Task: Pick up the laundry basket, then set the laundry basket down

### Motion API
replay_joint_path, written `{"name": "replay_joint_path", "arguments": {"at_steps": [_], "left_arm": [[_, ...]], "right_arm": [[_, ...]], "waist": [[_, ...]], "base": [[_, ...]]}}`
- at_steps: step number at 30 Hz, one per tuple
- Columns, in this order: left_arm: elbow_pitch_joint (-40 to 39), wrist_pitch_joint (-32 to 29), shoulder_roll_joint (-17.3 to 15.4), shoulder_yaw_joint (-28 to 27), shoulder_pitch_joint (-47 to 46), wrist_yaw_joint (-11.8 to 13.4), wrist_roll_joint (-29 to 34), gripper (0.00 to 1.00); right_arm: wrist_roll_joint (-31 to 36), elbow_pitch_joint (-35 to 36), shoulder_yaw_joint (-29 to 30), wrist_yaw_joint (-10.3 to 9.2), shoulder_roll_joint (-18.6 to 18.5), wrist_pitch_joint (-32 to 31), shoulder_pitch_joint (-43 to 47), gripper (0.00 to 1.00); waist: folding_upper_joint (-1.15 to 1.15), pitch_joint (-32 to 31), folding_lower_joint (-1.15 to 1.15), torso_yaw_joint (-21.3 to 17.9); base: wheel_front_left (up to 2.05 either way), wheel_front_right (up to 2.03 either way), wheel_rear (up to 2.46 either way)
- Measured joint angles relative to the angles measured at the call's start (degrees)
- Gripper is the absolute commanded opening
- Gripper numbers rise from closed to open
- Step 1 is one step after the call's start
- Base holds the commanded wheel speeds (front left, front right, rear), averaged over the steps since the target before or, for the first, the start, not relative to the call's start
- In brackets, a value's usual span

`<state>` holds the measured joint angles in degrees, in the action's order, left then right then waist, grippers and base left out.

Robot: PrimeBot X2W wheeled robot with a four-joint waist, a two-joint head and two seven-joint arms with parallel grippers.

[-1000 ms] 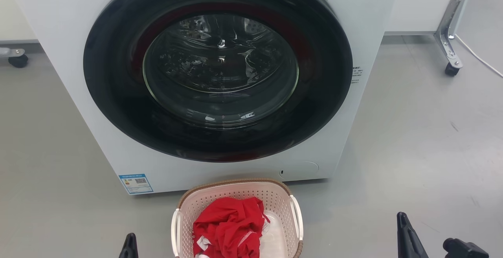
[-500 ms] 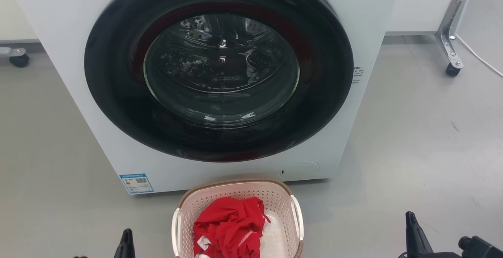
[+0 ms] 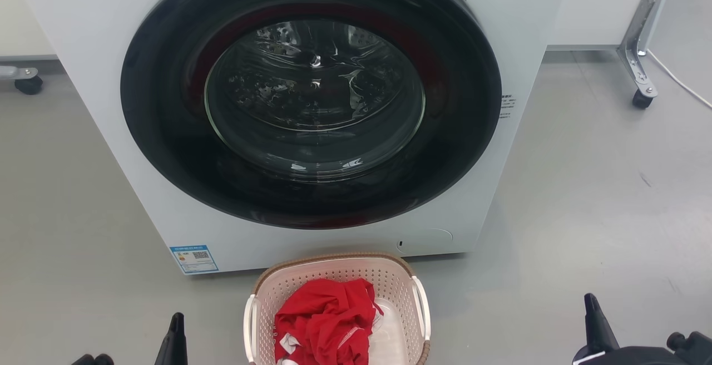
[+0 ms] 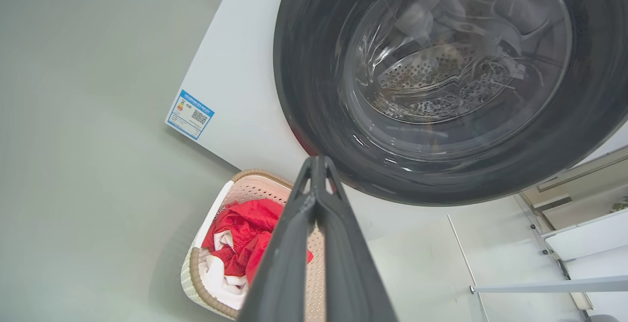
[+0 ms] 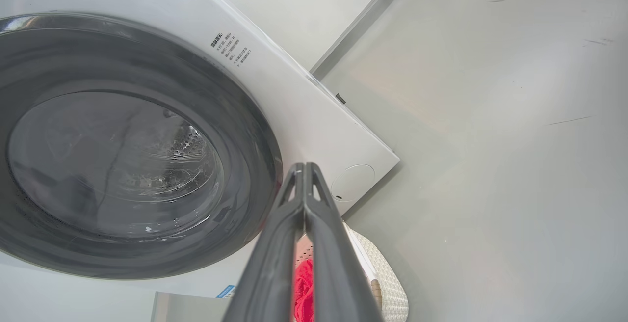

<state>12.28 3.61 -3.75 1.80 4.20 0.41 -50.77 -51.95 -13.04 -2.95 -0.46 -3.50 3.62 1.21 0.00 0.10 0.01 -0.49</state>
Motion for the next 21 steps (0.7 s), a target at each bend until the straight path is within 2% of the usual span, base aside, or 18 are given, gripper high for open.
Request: {"name": "replay_joint_path", "arguments": {"at_steps": [21], "left_arm": [[2.0,-4.5,0.4,-3.2,-3.4,-3.5,-17.9,0.0]], "right_arm": [[-17.5,-1.9,4.7,3.09,0.5,-4.4,-3.0,0.0]], "waist": [[0.0,0.0,0.0,0.2]], "base": [[0.0,0.0,0.0]]}}
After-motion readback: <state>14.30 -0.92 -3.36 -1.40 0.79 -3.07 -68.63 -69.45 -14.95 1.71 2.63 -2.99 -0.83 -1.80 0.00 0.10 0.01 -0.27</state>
